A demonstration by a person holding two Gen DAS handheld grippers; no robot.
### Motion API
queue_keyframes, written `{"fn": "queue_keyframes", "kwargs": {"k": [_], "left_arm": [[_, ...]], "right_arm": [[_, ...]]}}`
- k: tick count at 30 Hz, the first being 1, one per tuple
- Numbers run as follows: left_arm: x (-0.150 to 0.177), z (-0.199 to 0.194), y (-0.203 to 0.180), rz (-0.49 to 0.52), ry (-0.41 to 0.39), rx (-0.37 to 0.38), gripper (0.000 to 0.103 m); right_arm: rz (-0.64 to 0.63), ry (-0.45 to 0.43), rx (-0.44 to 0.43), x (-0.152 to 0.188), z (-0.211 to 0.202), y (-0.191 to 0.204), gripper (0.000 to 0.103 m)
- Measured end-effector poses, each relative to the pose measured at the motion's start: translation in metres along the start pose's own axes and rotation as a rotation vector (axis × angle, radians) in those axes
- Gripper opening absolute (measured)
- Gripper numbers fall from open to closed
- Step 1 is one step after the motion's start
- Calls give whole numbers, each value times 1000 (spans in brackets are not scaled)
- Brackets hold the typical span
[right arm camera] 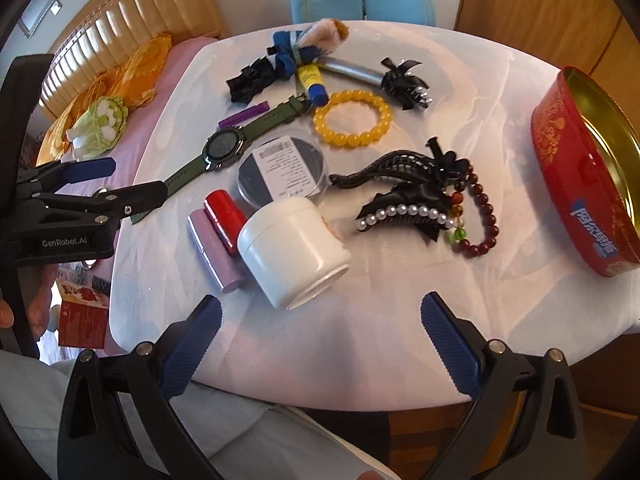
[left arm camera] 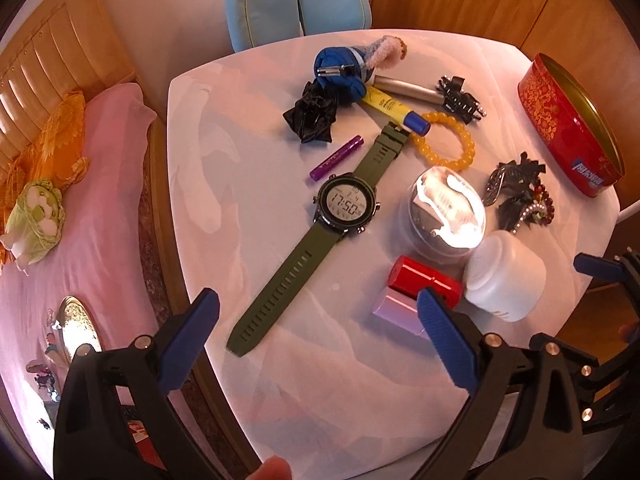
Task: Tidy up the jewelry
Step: 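Move the right tool to the white jar and close on it, then lift the white jar with the right tool while the left tool grasps the pink lipstick tube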
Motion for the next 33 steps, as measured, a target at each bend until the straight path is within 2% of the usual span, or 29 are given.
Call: {"fn": "queue_keyframes", "kwargs": {"k": [6, 14, 15, 16, 17, 18, 21, 26, 30, 33], "left_arm": [[13, 1, 4, 9, 32, -5, 96], [19, 3, 30, -124, 68, 58, 96], [18, 4, 30, -127, 70, 68, 96], [18, 4, 28, -121, 71, 73, 96], [18, 5, 25, -110, 72, 77, 96], [18, 6, 22, -96, 76, 84, 96], [17, 9, 8, -46, 83, 118, 96], [17, 8, -22, 103, 62, 155, 96], [20, 15, -48, 261, 43, 150, 96], [23, 25, -61, 328, 63, 151, 96]], "right_arm": [[-58, 20, -12, -13, 21, 8, 101], [-83, 68, -18, -26, 45, 5, 100], [-90, 71, -19, -26, 46, 4, 98], [-101, 75, -21, -26, 46, 5, 81], [-109, 89, -33, -26, 48, 5, 69], [-119, 94, -29, -25, 48, 5, 66], [-122, 87, -39, -22, 46, 3, 65], [-72, -21, -15, -16, 16, -12, 63], [-22, -59, 9, -8, 1, -24, 61], [15, -72, 14, 1, -5, -30, 60]]}}
Point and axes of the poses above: each gripper's, at about its wrist camera, not at the fingertips, and z roughly the way its jaws point, y to its left, x to its underside, the point moved 1 cm from there along z, roughly the way its jaws point, and after that the axes turned 2 degrees about y, right-handed, at the moved point
